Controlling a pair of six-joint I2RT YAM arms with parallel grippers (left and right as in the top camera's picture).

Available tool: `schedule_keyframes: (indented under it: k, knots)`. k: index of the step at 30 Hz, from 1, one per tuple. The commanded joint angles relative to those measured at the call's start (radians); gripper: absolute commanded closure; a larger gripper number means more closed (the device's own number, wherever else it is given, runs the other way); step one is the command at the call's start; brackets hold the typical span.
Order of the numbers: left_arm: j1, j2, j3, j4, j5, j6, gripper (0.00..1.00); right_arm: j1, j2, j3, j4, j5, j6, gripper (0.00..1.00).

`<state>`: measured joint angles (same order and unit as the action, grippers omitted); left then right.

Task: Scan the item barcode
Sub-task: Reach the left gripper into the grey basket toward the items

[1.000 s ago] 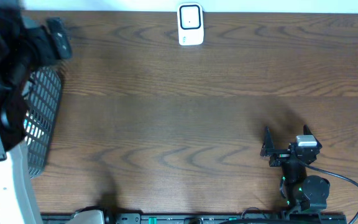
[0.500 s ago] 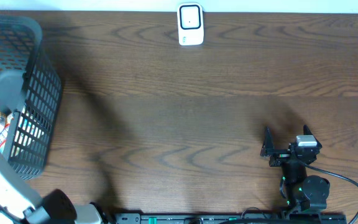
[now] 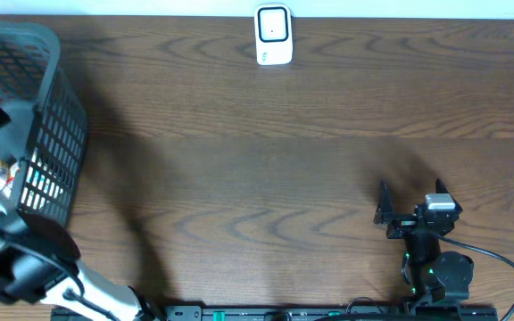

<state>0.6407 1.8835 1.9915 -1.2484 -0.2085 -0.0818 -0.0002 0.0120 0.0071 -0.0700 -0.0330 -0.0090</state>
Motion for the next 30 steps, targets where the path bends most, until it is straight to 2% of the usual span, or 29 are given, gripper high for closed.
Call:
schedule_keyframes:
  k: [1, 11, 15, 30]
  knots:
    - [0.004, 0.074, -0.008, -0.006, -0.059, -0.005, 0.03, -0.005, -0.006, -0.002, -0.005, 0.000, -0.007, 0.01]
    - [0.004, 0.221, -0.010, -0.016, -0.074, -0.005, 0.02, -0.005, -0.006, -0.002, -0.005, 0.000, -0.007, 0.01]
    - [0.004, 0.242, -0.010, 0.000, -0.127, 0.005, 0.02, -0.005, -0.006, -0.002, -0.005, 0.000, -0.007, 0.01]
    - [0.005, 0.286, -0.082, 0.032, -0.115, 0.038, 0.00, -0.005, -0.006, -0.002, -0.004, 0.000, -0.007, 0.01]
